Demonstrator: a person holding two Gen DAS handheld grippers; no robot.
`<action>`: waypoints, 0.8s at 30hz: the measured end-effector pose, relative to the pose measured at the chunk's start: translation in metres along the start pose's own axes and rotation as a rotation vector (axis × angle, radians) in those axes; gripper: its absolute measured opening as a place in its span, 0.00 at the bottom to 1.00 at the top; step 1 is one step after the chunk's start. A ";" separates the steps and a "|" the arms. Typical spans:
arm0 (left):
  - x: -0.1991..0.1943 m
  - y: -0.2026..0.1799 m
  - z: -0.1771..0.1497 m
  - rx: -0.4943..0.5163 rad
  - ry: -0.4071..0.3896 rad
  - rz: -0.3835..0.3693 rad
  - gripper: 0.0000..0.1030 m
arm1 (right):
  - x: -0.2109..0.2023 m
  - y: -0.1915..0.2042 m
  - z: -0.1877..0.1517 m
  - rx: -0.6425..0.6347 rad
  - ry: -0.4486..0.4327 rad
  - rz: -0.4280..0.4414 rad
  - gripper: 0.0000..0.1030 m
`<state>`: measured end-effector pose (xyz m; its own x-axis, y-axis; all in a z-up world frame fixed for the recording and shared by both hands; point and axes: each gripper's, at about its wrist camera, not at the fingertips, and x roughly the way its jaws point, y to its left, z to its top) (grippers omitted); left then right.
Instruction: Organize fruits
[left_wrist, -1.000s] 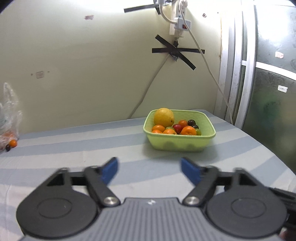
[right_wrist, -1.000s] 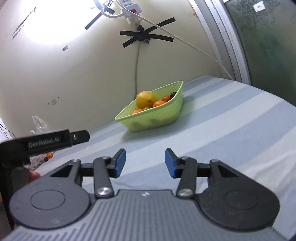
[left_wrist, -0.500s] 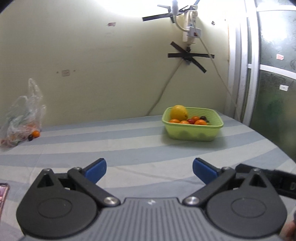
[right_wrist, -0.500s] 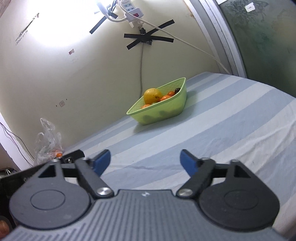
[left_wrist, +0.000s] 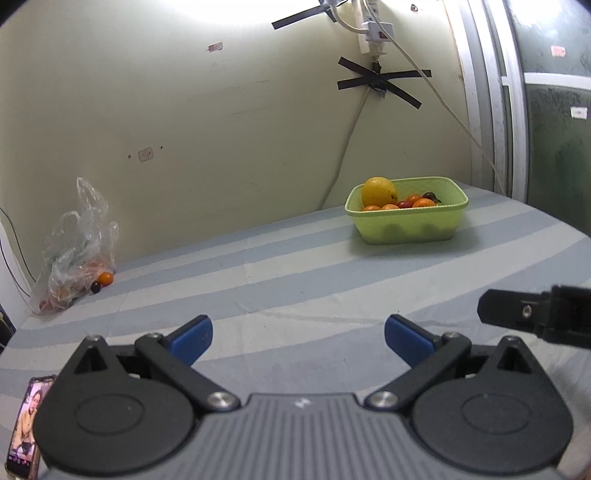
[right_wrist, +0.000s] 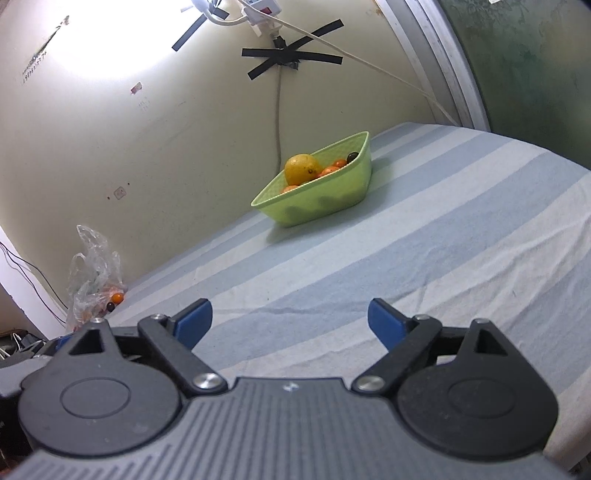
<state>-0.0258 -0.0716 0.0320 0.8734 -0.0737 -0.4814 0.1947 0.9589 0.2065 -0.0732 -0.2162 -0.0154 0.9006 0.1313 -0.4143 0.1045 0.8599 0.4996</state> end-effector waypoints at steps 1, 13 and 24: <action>0.000 -0.001 0.000 0.003 0.001 0.001 1.00 | 0.001 0.000 0.000 0.000 0.002 0.002 0.91; 0.013 -0.001 -0.002 0.004 0.042 0.046 1.00 | 0.010 -0.007 -0.004 0.024 0.037 -0.004 0.91; 0.024 0.000 -0.005 -0.024 0.138 -0.042 1.00 | 0.018 -0.005 -0.005 0.024 0.066 -0.004 0.91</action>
<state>-0.0074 -0.0716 0.0161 0.7945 -0.0769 -0.6024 0.2175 0.9622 0.1640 -0.0602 -0.2158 -0.0294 0.8703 0.1613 -0.4654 0.1185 0.8485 0.5157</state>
